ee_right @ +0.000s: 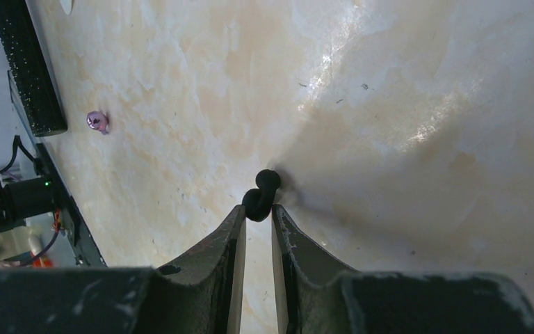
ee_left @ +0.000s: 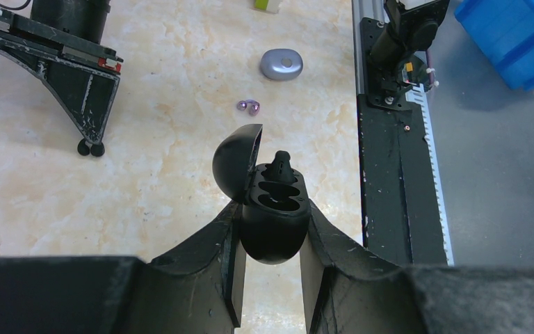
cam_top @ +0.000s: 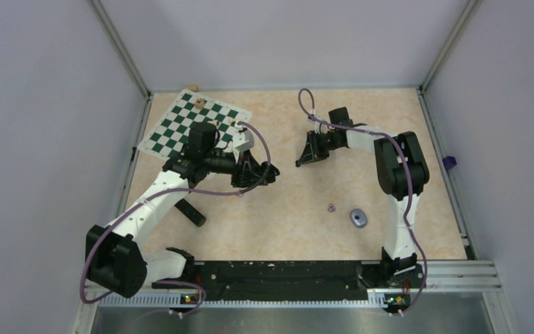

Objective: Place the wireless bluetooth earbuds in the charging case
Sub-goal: Pick up the left earbud from the center of the board.

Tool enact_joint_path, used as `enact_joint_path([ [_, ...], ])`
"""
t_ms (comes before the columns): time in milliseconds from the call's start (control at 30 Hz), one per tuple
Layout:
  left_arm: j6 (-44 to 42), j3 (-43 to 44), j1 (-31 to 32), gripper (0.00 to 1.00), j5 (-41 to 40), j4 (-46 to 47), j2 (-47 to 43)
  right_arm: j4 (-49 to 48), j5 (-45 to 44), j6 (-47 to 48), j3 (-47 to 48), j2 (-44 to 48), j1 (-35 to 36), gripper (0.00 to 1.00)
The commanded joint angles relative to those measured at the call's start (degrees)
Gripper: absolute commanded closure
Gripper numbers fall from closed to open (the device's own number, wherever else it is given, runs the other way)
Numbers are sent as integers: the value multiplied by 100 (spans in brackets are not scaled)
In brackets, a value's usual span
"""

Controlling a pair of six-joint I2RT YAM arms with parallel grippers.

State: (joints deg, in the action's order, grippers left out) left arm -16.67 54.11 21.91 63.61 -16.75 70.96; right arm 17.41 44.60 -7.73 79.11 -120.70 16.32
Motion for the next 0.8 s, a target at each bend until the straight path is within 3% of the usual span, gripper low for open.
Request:
enact_joint_path([
  [0,-71,179,28,100,142,111,-115,-244,178,-90,12,45,-34,81],
  [567,-74,192,25,100,147,111,-76,-282,64,-215,75,-145,-36,80],
  [767,-80,188,25,100,139,111,-68,-278,69,-208,72,-103,-27,89],
])
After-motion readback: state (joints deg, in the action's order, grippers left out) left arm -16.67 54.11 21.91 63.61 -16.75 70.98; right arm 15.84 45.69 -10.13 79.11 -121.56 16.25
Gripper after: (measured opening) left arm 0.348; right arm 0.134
